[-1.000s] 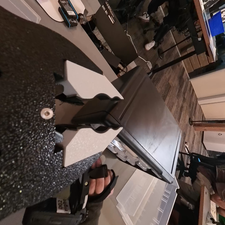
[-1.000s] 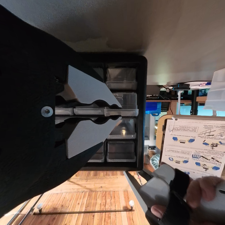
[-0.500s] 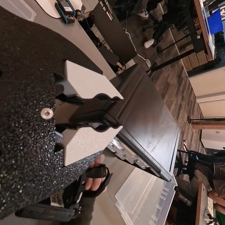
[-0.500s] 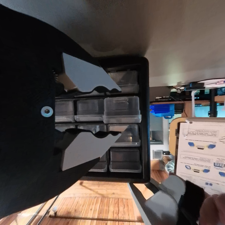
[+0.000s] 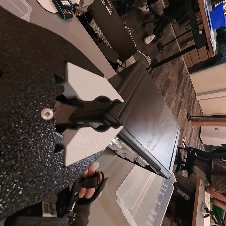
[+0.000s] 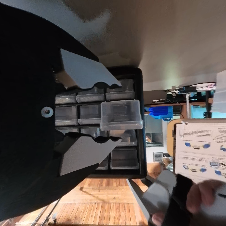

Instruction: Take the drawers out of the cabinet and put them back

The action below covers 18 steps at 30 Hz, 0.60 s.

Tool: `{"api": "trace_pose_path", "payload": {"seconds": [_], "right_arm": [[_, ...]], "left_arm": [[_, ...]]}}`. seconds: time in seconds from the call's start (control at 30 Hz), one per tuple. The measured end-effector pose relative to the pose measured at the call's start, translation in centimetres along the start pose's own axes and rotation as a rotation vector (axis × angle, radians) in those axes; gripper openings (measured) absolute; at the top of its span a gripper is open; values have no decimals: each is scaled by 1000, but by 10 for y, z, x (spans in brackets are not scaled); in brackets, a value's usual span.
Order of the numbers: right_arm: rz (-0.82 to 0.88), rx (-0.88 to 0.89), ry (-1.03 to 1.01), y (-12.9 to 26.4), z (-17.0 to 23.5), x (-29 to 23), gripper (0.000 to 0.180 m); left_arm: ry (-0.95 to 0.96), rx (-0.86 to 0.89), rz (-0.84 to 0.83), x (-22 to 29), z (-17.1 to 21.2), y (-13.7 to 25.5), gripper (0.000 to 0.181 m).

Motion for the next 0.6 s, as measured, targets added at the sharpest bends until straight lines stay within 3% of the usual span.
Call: {"api": "trace_pose_path", "payload": {"seconds": [0.13,0.6], "right_arm": [[2,-36,30,1,4,0,45],[-70,-15,10,52,-19,12,45]], "left_arm": [[-2,0,1,0,0,0,31],[2,5,21,1,0,0,30]]}}
Point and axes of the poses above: each gripper's, where its closed fingertips meet, y back along the fingers, z out of its underside, x = y × z across the jaws, the point moved 2 cm from there along y, back along the fingers, and after that the axes turned 6 degrees about y, right-handed, at the moved point
